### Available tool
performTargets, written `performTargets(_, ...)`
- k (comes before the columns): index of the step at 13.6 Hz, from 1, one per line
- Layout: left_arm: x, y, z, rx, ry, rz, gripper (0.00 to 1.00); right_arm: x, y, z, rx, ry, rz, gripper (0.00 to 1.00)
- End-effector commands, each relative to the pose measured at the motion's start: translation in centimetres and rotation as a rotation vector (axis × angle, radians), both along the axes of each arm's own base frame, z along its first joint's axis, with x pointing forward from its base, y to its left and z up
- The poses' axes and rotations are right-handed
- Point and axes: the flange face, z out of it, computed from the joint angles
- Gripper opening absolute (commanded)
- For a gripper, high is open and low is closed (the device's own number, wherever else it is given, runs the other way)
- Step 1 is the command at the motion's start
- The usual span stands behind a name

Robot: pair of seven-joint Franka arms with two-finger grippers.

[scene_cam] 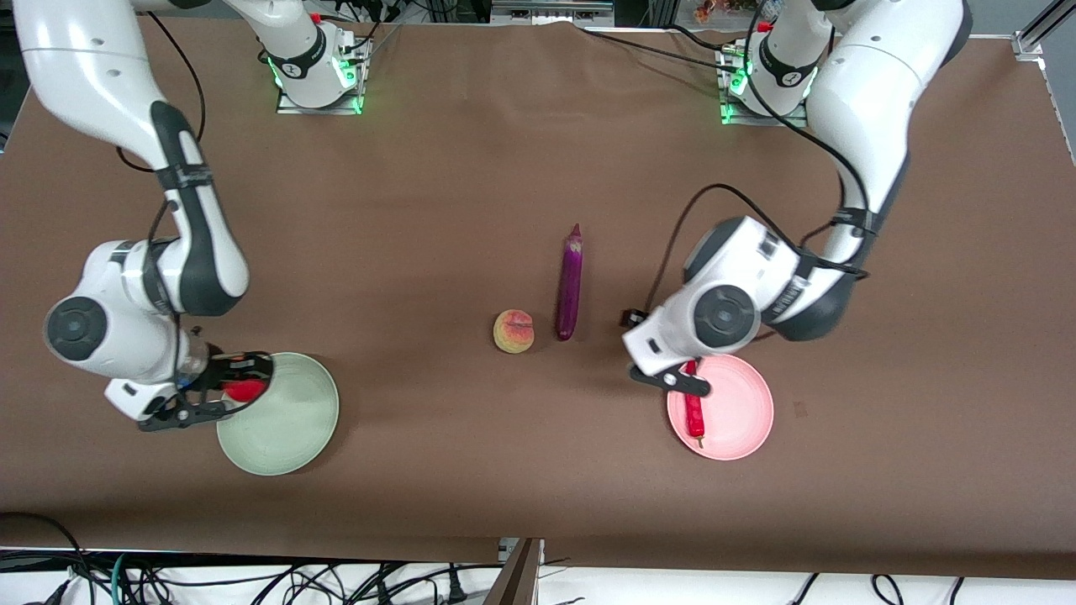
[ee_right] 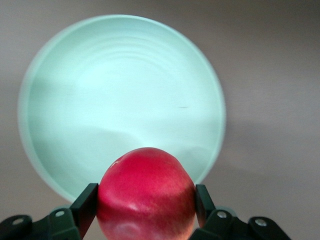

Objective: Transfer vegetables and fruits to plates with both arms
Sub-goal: 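Carry the apple to the green plate while the left gripper reaches the eggplant, then release the apple with the right gripper while the left gripper grasps the eggplant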

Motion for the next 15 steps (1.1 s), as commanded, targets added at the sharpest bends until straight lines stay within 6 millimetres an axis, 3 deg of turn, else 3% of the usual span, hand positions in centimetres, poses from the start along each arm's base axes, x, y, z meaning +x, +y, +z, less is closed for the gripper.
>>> performTargets(1, -4.6, -6.0, -2.7, 0.024, 0.032, -0.047, 1.0, 0.5, -0.2, -1.2, 0.009, -0.043, 0.068, 0.12)
performTargets(5, -11.6, -11.0, -8.6, 0.04, 0.035, -0.097, 1.0, 0.8, -0.4, -3.1, 0.007, -0.08, 0.068, 0.12)
performTargets(6, -12.5, -11.8, -9.4, 0.032, 0.019, -0.076, 1.0, 0.9, -0.6, -3.2, 0.007, -0.086, 0.067, 0.13)
performTargets(7, -13.0, -12.1, -10.1, 0.025, 0.01, -0.07, 0.93, 0.9, -0.4, -3.6, 0.008, -0.082, 0.067, 0.14)
performTargets(8, -13.2, -12.3, -10.5, 0.033, -0.012, -0.09, 0.64, 0.9, -0.6, -3.6, 0.009, -0.086, 0.065, 0.23)
performTargets(9, -13.3, -12.3, -10.7, 0.05, -0.032, -0.113, 0.41, 1.1, -0.4, -3.6, 0.009, -0.106, 0.065, 0.29)
performTargets(10, -13.0, -12.0, -11.3, 0.067, -0.05, -0.13, 0.26, 1.4, -0.6, -3.3, 0.008, -0.135, 0.058, 0.39)
performTargets(11, -12.9, -12.1, -11.7, 0.074, -0.064, -0.144, 0.14, 1.6, -0.4, -3.4, 0.008, -0.16, 0.056, 0.71)
performTargets(12, -12.8, -11.9, -11.9, 0.078, -0.063, -0.143, 0.06, 1.9, -0.3, -3.2, 0.009, -0.198, 0.063, 0.99)
performTargets(15, -11.0, -9.9, -10.7, 0.091, -0.068, -0.114, 0.0, 2.3, 0.4, -1.0, 0.01, -0.24, 0.078, 1.0)
